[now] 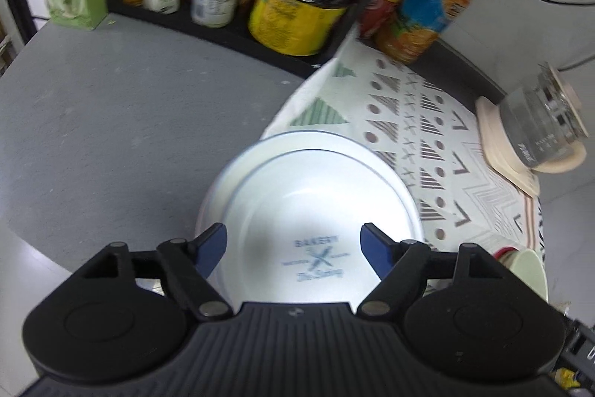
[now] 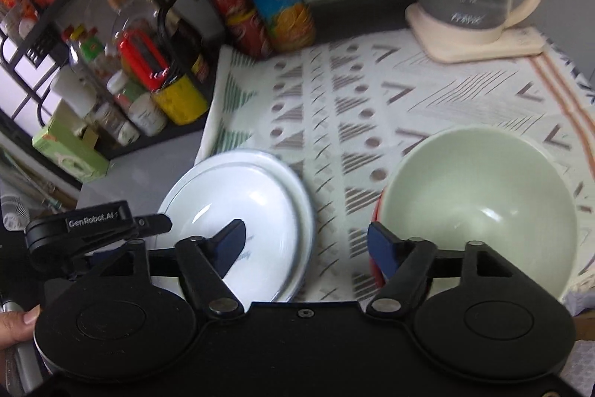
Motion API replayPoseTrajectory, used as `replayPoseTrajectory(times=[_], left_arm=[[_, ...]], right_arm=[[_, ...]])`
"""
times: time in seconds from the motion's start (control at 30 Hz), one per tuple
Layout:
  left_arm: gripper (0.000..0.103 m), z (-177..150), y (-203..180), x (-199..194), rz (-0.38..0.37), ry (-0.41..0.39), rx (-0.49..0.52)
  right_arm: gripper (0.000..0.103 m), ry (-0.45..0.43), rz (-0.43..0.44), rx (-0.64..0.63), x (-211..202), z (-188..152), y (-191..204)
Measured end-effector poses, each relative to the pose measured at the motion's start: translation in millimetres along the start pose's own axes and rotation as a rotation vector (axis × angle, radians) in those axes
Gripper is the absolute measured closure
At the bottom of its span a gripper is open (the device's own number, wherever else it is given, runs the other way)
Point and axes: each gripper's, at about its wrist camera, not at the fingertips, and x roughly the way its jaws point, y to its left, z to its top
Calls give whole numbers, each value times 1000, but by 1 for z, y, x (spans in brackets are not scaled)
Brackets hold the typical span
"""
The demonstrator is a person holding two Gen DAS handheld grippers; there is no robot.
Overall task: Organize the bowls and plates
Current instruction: 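Open both grippers to release the 'BAKERY' plate, then move both grippers toward the red bowl holding the green bowls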
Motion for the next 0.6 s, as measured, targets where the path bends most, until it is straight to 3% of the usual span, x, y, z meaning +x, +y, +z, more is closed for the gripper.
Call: replayPoseTrajectory(times=[0.23,0.6], left_arm=[[25,-2,-33,-4,-50,-1,63],[25,-8,-83,2,-127,34,167]], right_arm=[[17,-71,-42,41,-20,9,-24],[16,-118,-129,116,-36,7,-64]])
